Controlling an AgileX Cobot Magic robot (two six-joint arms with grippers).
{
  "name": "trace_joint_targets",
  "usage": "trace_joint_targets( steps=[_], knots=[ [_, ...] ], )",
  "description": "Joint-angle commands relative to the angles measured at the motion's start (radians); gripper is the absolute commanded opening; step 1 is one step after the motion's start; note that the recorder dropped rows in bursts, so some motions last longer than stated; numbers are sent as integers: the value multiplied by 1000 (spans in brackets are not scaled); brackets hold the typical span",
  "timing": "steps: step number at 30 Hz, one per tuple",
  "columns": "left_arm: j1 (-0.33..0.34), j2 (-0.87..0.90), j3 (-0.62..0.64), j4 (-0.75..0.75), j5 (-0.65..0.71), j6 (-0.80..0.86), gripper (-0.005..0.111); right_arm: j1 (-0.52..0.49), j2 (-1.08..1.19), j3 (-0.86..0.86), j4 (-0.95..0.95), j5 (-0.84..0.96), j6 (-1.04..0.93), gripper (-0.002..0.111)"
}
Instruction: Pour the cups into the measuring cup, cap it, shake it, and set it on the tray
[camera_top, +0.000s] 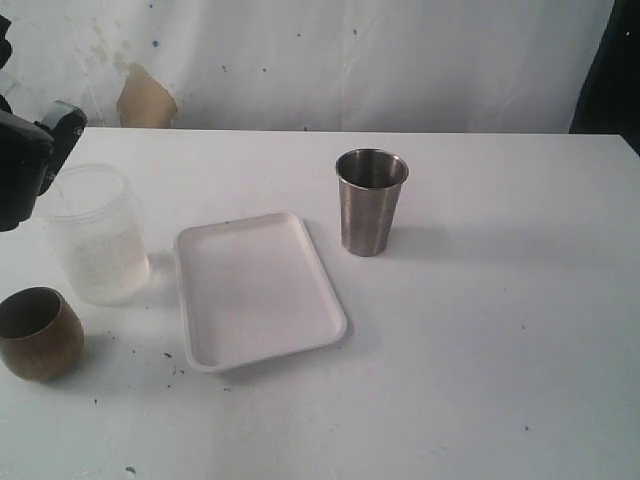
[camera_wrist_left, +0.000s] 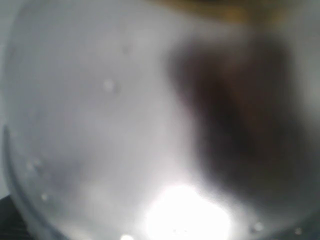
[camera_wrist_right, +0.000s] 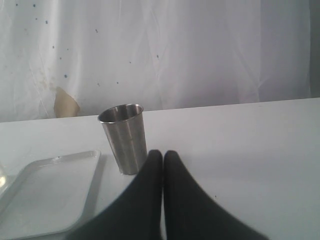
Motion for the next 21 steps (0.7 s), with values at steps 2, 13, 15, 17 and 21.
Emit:
trace_joint_targets(
  steps=[2, 13, 15, 17, 21],
  knots=[
    [0, -9, -9, 40, 31, -3, 0, 2, 0, 5, -4, -11, -12, 0],
    [0, -9, -9, 40, 31, -3, 0, 2, 0, 5, -4, -11, -12, 0],
    [0, -9, -9, 40, 31, -7, 0, 2, 0, 5, -4, -11, -12, 0],
    [0, -9, -9, 40, 31, -18, 0, 2, 0, 5, -4, -11, -12, 0],
    [0, -9, -9, 40, 31, -135, 0, 2, 0, 5, -4, -11, -12, 0]
  ],
)
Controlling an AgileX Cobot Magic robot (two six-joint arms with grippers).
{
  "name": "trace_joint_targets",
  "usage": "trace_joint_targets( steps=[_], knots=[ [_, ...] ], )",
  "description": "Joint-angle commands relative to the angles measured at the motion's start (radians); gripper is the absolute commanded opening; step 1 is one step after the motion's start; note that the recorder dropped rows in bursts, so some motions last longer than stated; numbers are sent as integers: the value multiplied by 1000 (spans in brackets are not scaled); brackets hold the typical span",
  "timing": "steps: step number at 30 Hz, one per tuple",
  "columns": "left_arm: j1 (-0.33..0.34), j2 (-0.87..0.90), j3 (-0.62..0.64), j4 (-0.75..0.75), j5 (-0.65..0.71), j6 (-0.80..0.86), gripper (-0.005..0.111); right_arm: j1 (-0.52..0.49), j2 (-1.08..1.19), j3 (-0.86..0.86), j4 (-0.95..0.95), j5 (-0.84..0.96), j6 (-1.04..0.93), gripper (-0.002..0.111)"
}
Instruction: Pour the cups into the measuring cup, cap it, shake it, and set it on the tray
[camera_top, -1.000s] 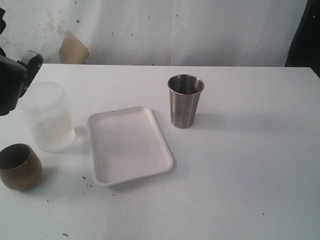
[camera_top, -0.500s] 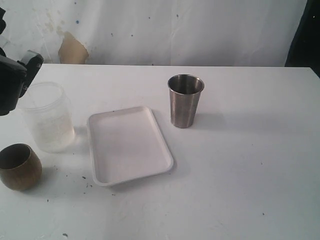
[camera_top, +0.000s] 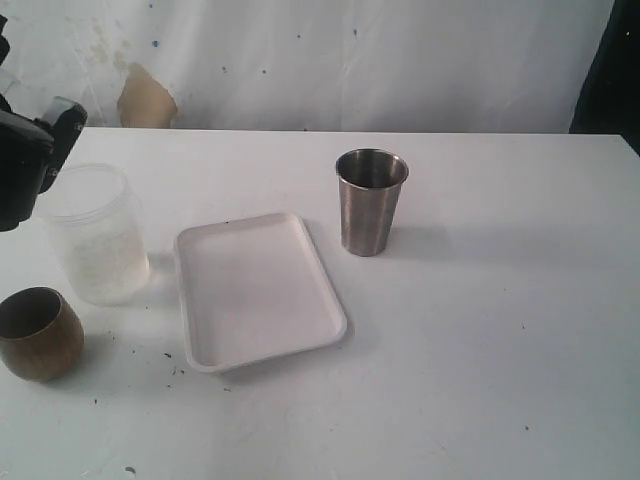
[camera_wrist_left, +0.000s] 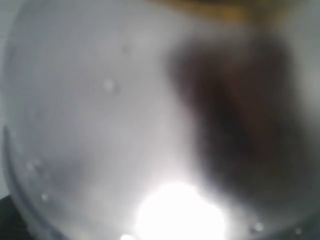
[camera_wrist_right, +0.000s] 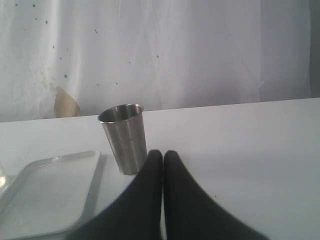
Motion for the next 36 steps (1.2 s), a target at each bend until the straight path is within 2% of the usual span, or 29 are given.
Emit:
trace_joint_targets(
  steps=[1, 4, 7, 11, 13, 17, 21, 28, 36],
  knots=[
    [0, -9, -9, 40, 31, -98, 0, 2, 0, 5, -4, -11, -12, 0],
    [0, -9, -9, -68, 31, -128, 0, 2, 0, 5, -4, -13, -12, 0],
    [0, -9, -9, -202, 14, -300, 0, 2, 0, 5, -4, -13, -12, 0],
    [48, -11, -9, -423, -154, -500, 0, 2, 0, 5, -6, -13, -12, 0],
    [84, -11, -9, -466, -210, -581, 0, 2, 0, 5, -6, -13, -12, 0],
    [136, -41, -9, -505, -270, -595, 0, 2, 0, 5, -6, -13, -12, 0],
    [210, -118, -9, -600, -386, -595, 0, 2, 0, 5, -4, -15, -12, 0],
    [321, -274, -9, -867, -631, -595, 0, 2, 0, 5, -4, -17, -12, 0],
    [338, -441, -9, -1133, -785, -575, 0, 2, 0, 5, -4, -17, -5, 0]
  ],
)
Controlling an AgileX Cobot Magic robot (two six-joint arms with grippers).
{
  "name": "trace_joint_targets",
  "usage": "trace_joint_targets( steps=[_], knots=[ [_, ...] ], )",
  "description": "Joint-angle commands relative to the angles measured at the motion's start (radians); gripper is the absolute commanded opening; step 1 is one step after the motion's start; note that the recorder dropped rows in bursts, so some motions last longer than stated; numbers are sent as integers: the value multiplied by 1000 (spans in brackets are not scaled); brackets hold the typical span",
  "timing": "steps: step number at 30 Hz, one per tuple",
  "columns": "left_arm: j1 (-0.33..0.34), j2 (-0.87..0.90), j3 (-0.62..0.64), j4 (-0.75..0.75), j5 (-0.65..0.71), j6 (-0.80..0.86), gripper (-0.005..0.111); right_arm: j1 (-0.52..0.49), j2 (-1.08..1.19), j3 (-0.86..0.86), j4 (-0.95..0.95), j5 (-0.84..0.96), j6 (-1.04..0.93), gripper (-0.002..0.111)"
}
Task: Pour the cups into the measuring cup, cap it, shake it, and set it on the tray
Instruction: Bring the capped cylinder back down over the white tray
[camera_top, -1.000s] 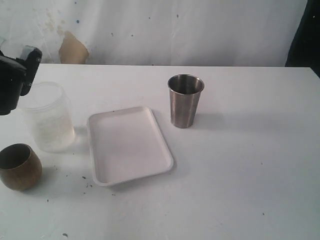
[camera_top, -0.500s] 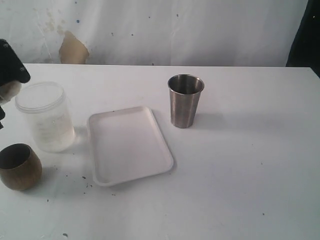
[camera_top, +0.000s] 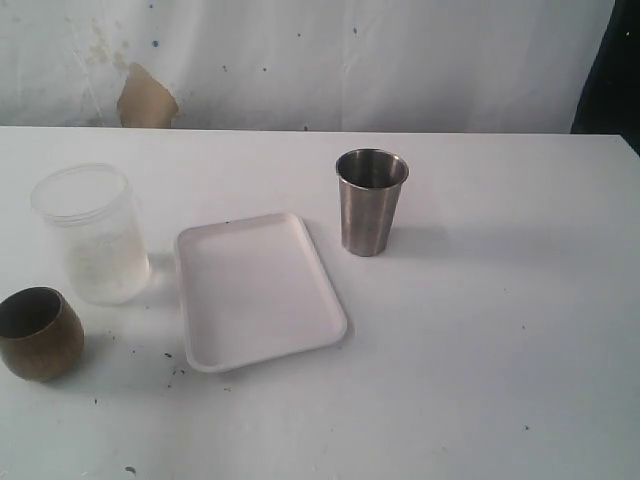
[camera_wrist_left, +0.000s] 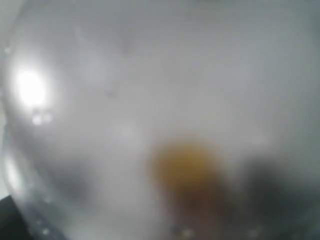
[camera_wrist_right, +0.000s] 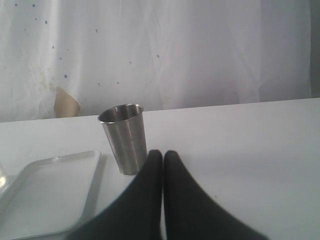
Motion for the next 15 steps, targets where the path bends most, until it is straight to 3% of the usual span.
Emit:
trace_joint_targets(
  steps=[1, 6, 10, 15],
  knots=[
    [3, -95, -9, -189, -105, 34, 0, 2, 0, 5, -7, -17, 6, 0],
    [3, -145, 12, -496, -200, 192, 0, 2, 0, 5, -7, -15, 8, 0],
    [-7, -147, 71, -823, -298, 435, 0, 2, 0, 5, -7, -15, 8, 0],
    [-82, -147, 132, -1014, -399, 667, 0, 2, 0, 5, -7, -15, 8, 0]
  ],
)
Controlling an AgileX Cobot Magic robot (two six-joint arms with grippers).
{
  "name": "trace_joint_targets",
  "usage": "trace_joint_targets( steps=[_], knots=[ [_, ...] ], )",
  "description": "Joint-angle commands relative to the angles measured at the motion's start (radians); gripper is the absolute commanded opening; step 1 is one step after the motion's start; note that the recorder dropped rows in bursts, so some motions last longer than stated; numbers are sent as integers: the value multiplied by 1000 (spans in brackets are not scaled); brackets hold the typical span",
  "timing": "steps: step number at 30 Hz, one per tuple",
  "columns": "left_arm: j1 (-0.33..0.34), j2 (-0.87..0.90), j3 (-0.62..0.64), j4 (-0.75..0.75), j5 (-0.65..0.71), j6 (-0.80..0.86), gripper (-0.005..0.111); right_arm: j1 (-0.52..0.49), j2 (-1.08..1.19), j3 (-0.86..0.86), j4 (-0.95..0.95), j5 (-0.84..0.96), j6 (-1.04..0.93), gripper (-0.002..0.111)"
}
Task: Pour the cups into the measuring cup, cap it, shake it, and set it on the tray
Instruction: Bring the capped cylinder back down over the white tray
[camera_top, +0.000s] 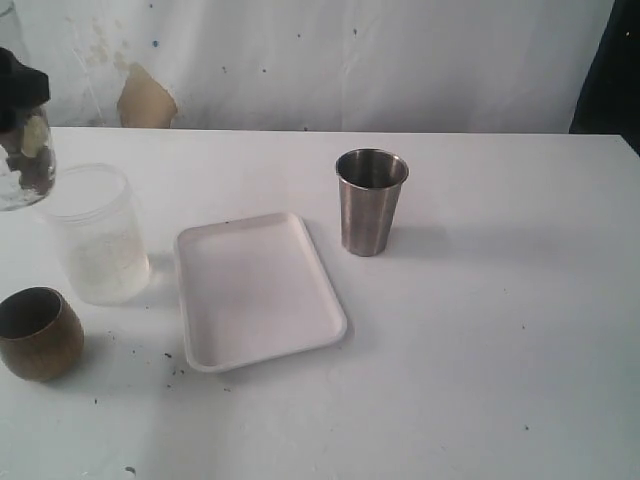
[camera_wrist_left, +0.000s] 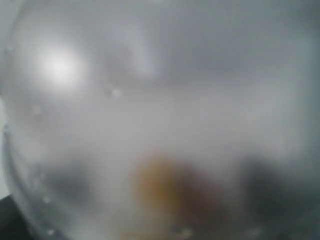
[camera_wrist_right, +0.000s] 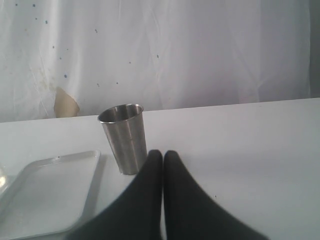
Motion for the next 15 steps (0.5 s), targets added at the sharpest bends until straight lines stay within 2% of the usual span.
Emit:
trace_joint_targets(
  steps=[1, 8, 15],
  knots=[
    [-82, -10, 27, -164, -117, 165, 0, 2, 0, 5, -3, -15, 1, 0],
    [-248, 7, 27, -164, -200, 184, 0, 2, 0, 5, -3, -15, 1, 0],
    [-387, 141, 27, -142, -365, 148, 0, 2, 0, 5, -3, -11, 1, 0]
  ],
)
